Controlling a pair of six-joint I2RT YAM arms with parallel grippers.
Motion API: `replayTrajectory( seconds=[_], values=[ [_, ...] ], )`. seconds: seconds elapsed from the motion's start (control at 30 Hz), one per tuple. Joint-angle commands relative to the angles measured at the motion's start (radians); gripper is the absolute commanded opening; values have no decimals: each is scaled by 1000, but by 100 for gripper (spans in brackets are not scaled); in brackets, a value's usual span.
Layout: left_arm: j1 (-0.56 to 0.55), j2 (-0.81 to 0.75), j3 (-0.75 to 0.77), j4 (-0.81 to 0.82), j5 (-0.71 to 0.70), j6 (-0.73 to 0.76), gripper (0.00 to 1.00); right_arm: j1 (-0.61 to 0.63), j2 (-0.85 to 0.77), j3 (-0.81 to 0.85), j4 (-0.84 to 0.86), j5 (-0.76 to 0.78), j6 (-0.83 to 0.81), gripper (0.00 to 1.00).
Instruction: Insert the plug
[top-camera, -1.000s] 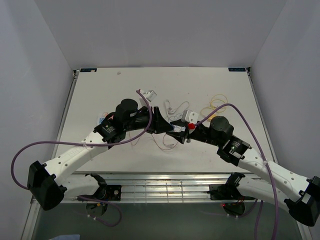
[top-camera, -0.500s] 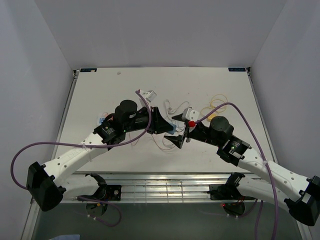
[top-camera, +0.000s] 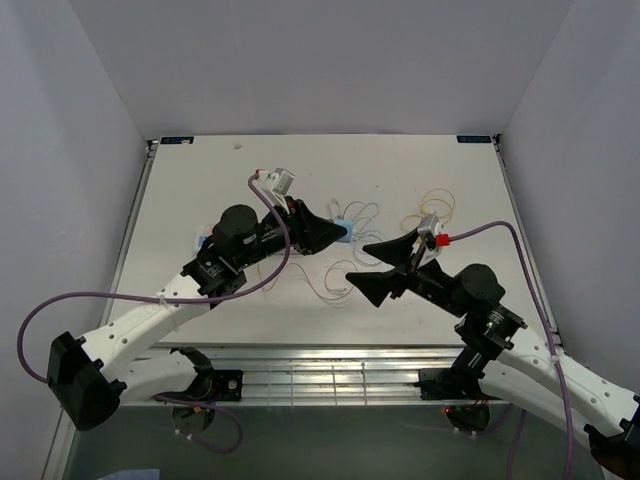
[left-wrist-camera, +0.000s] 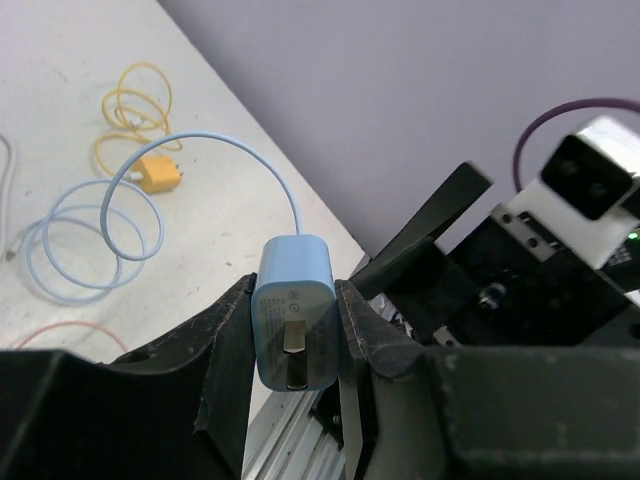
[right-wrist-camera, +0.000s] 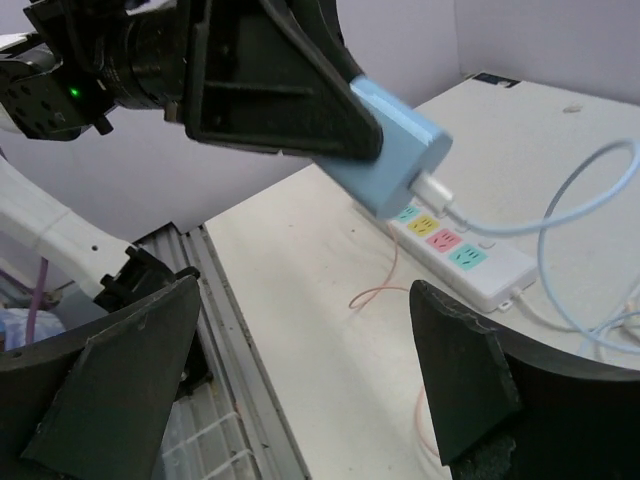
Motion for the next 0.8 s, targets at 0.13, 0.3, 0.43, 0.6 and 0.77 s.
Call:
replayTrajectory(
  seconds=[0.13,0.3,0.43,0.6,0.77],
  values=[
    [-2,-70,-27,225,26,-32,0,4,97,-60,341,-13,274,90],
    [-2,-99,-58,277,63,-56,0,4,157,-53,549,15,314,90],
    [-2,-135,-84,305,65,-74,0,4,186,-63,643,43,330,90],
    [-2,-151,-94,323,94,-79,0,4,222,-53,728,43,347,92],
    [-3,-157,-91,323,108,-82,0,3,252,-27,745,40,333,99]
  ],
)
